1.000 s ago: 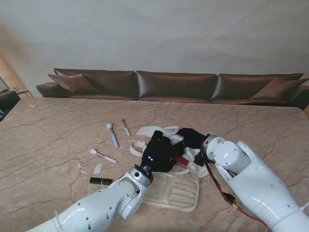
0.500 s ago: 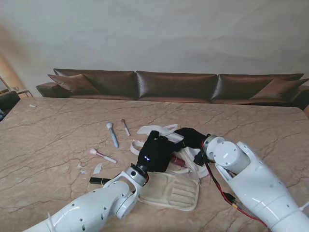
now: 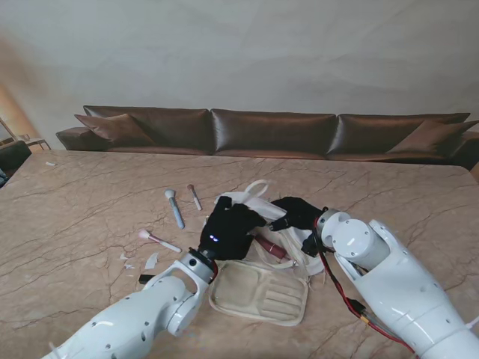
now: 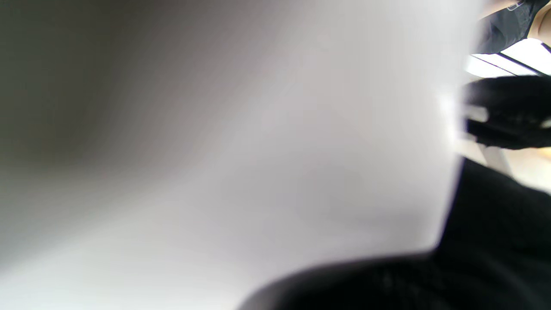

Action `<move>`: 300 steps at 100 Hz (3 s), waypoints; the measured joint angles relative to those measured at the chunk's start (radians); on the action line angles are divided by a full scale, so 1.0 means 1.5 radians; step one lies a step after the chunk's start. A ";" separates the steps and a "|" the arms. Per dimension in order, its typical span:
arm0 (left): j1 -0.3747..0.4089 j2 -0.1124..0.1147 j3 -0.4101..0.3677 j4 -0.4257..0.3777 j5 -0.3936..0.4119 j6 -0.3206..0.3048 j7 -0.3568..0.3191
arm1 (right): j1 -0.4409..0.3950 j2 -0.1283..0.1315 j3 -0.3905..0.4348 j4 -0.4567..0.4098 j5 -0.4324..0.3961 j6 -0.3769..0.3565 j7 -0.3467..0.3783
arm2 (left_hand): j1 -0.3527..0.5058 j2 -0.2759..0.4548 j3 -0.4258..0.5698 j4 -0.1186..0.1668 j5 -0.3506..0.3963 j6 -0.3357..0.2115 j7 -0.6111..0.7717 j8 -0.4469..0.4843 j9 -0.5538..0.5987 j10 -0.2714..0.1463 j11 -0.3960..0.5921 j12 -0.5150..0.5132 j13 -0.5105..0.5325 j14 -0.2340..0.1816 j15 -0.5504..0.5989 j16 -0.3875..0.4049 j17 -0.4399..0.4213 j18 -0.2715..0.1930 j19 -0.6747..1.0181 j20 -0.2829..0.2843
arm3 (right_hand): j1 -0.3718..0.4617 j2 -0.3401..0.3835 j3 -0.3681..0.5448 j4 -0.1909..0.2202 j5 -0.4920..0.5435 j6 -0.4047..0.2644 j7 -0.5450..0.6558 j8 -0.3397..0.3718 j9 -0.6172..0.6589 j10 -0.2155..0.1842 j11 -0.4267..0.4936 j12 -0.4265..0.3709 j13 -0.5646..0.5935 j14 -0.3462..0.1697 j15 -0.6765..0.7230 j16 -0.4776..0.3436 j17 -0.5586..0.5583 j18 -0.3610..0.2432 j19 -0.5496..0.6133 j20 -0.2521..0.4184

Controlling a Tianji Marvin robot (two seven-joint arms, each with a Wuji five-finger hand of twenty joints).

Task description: Pack the cosmetics bag

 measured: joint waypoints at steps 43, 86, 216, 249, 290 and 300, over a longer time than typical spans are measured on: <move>0.155 0.038 -0.254 -0.090 0.035 -0.097 -0.125 | -0.013 -0.002 0.014 -0.011 -0.011 -0.001 -0.020 | 0.004 0.000 -0.035 -0.013 0.003 -0.001 0.022 0.008 -0.007 0.011 0.003 0.000 0.026 0.042 -0.027 -0.035 0.031 0.015 -0.028 -0.022 | 0.000 -0.006 0.000 0.000 0.000 -0.002 0.000 0.001 0.000 0.000 0.000 0.000 0.000 0.000 0.000 0.000 0.002 0.000 0.000 0.000; 0.328 0.053 -0.451 -0.199 0.023 -0.170 -0.262 | -0.010 -0.006 0.015 0.009 0.002 -0.014 -0.036 | -0.040 0.040 -0.055 -0.001 0.020 0.033 -0.012 -0.019 -0.044 0.019 0.006 0.077 -0.052 0.069 -0.049 -0.019 -0.017 0.027 -0.090 -0.023 | 0.000 -0.006 0.000 0.000 0.001 -0.002 0.000 0.001 0.000 0.000 0.000 0.000 0.005 0.000 0.004 0.000 0.008 0.000 0.000 0.000; 0.304 0.080 -0.405 -0.056 0.067 -0.151 -0.211 | 0.004 -0.008 0.001 0.034 0.016 -0.031 -0.032 | -0.001 -0.059 -0.030 -0.060 -0.027 -0.069 0.230 0.167 -0.094 0.023 0.036 0.132 -0.149 0.094 -0.026 -0.028 -0.078 0.004 -0.120 0.003 | 0.000 -0.007 0.000 0.000 0.001 -0.002 0.000 0.002 0.000 0.000 0.008 0.000 0.008 0.000 0.016 0.003 0.009 0.000 0.000 0.000; 0.278 0.082 -0.380 -0.007 0.066 -0.152 -0.107 | 0.011 -0.008 -0.008 0.040 0.022 -0.031 -0.033 | 0.019 -0.177 -0.012 -0.080 0.068 -0.119 0.226 0.063 0.239 -0.051 -0.138 0.217 0.102 0.046 0.044 0.016 0.043 0.004 -0.009 0.003 | 0.000 -0.007 0.000 0.000 0.001 -0.002 0.000 0.002 0.000 0.000 0.008 0.000 0.008 0.000 0.021 0.006 0.009 0.000 0.000 0.000; 0.317 0.074 -0.419 -0.035 0.066 -0.155 -0.101 | 0.017 -0.008 -0.016 0.044 0.022 -0.030 -0.032 | 0.027 -0.195 -0.003 -0.086 0.079 -0.120 0.237 0.062 0.297 -0.054 -0.139 0.240 0.144 0.044 0.060 0.048 0.062 0.000 0.003 -0.005 | 0.000 -0.007 0.000 0.000 0.001 -0.002 0.000 0.002 0.000 0.000 0.008 0.000 0.012 0.000 0.021 0.008 0.012 0.000 0.001 0.001; 0.338 0.071 -0.431 -0.082 0.070 -0.151 -0.103 | 0.017 -0.009 -0.017 0.045 0.022 -0.030 -0.032 | 0.027 -0.201 -0.004 -0.087 0.083 -0.120 0.239 0.062 0.298 -0.051 -0.139 0.240 0.147 0.044 0.060 0.048 0.063 0.000 0.004 -0.006 | 0.000 -0.007 0.000 0.000 0.001 -0.002 0.000 0.002 0.000 0.000 0.008 0.000 0.013 0.000 0.021 0.008 0.013 0.000 0.001 0.001</move>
